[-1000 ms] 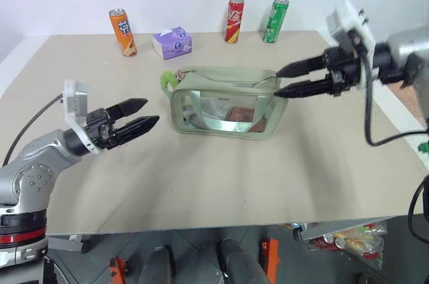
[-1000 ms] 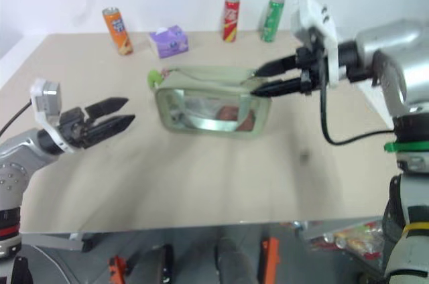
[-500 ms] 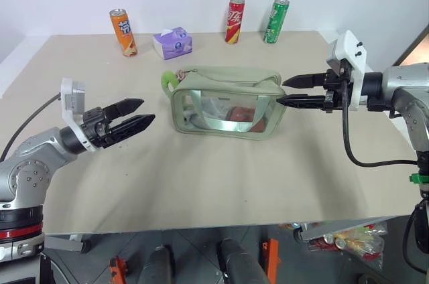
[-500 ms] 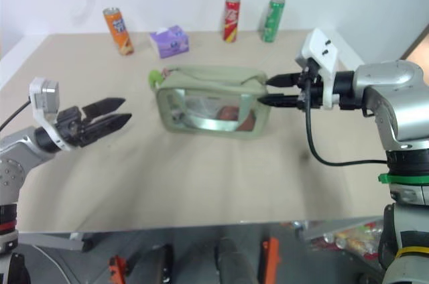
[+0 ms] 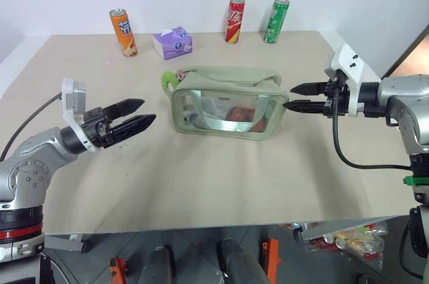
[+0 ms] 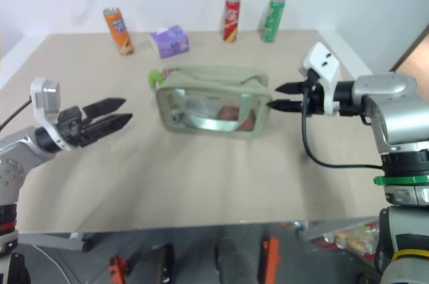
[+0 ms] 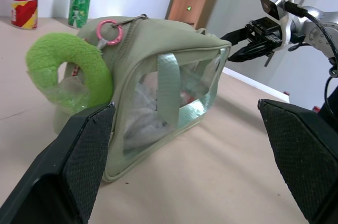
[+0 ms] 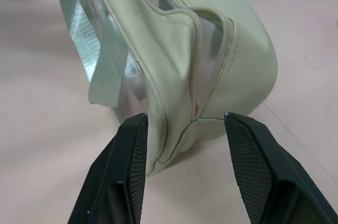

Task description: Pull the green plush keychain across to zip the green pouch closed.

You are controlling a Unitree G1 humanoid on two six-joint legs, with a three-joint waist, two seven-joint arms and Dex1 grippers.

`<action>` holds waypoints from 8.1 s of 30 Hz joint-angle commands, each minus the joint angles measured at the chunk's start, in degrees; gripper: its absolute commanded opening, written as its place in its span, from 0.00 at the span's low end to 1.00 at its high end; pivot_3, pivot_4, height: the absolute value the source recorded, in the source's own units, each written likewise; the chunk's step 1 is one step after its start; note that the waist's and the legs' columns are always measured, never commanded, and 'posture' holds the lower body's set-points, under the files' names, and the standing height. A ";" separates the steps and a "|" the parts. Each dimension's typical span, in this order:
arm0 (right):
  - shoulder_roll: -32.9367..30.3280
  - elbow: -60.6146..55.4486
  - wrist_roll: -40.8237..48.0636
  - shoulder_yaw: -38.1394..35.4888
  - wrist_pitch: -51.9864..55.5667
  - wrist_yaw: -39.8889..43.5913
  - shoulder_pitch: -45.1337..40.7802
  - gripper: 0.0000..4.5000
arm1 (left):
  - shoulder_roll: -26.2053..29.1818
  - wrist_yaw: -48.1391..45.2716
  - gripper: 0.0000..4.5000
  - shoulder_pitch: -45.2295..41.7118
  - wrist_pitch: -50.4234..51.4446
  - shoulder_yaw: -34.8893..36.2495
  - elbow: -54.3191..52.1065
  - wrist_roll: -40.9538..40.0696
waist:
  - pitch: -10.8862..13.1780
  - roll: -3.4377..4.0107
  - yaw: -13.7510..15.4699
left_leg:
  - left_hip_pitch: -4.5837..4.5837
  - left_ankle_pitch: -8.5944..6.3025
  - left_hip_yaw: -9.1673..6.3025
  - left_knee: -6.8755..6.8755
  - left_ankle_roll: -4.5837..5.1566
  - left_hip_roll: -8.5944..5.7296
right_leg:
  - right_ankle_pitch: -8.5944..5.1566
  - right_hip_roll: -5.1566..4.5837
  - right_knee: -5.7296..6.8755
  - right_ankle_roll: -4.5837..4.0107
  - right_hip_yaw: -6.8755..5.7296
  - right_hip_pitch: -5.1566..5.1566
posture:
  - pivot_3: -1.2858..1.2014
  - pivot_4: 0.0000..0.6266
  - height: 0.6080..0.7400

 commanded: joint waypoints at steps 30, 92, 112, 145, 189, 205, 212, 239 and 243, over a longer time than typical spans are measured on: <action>4.02 -0.85 -2.01 2.58 -5.38 10.16 -3.26 0.02 | 4.51 -2.70 1.00 -4.74 -0.85 1.97 15.77 4.40 | 0.00 0.00 -0.41 | 0.10 0.00 0.02 -0.04 0.01 0.04 | 0.04 0.05 0.01 -0.03 0.01 0.00 | 0.52 0.24 1.00; 4.75 -4.53 -2.42 -0.04 -4.92 8.34 0.33 0.00 | -14.26 0.57 0.20 -34.56 -10.17 -5.81 46.68 25.74 | -0.02 -0.05 -0.50 | 0.30 0.06 0.15 -0.21 0.02 0.01 | 0.31 0.09 0.03 0.25 0.16 0.07 | 0.52 0.24 1.00; 5.24 -4.08 -2.69 0.39 -5.15 7.91 -0.20 0.00 | -9.79 -0.21 0.01 -36.27 -10.92 -3.11 40.73 25.39 | -0.02 -0.06 -0.50 | 0.30 0.06 0.13 -0.22 0.02 0.01 | 0.30 0.10 0.03 0.26 0.16 0.07 | 0.52 0.24 1.00; 4.99 -6.12 -2.13 -0.72 -4.23 6.41 1.20 0.00 | -18.92 -9.10 0.01 -48.29 -28.92 -23.21 38.22 39.50 | -0.01 -0.05 -0.39 | 0.29 0.07 0.17 -0.20 0.01 -0.02 | 0.30 0.10 0.02 0.28 0.25 0.07 | 0.52 0.24 1.00; 6.16 -6.73 -1.83 -0.54 -4.11 6.44 1.56 0.00 | -36.56 -9.22 0.01 -62.28 -45.43 -28.67 57.96 49.16 | 0.01 -0.07 -0.30 | 0.19 0.07 0.12 -0.23 0.01 -0.14 | 0.22 0.07 -0.02 0.38 0.32 0.04 | 0.52 0.24 1.00; 5.42 -7.27 -1.29 -0.83 -3.50 6.51 2.12 0.00 | -26.88 -7.96 0.01 -61.95 -43.86 -25.45 59.93 50.48 | 0.02 -0.07 -0.39 | 0.21 0.07 0.09 -0.24 0.01 -0.14 | 0.21 0.07 0.00 0.40 0.32 0.05 | 0.52 0.24 1.00; 6.41 -7.07 -1.07 -0.36 -3.89 5.97 2.12 0.00 | -18.68 -4.00 0.01 -62.00 -42.99 -25.68 63.47 53.72 | 0.02 -0.07 -0.25 | 0.15 0.07 0.04 -0.22 0.01 -0.14 | 0.20 0.06 -0.01 0.43 0.28 0.06 | 0.52 0.24 1.00; 7.31 -6.46 -1.54 0.08 -4.13 5.75 1.26 0.00 | -20.35 -6.48 0.99 -60.70 -38.55 -22.23 59.08 49.11 | 0.02 -0.07 -0.33 | 0.08 0.07 -0.04 -0.18 0.01 -0.14 | 0.21 0.08 0.02 0.44 0.23 0.03 | 0.52 0.24 1.00; 7.34 -6.82 -1.42 0.06 -3.98 5.69 1.42 0.00 | -18.38 -6.71 0.99 -60.37 -37.95 -21.64 57.92 48.79 | 0.02 -0.06 -0.36 | 0.08 0.07 -0.04 -0.18 0.01 -0.14 | 0.21 0.08 0.02 0.44 0.23 0.03 | 0.52 0.24 1.00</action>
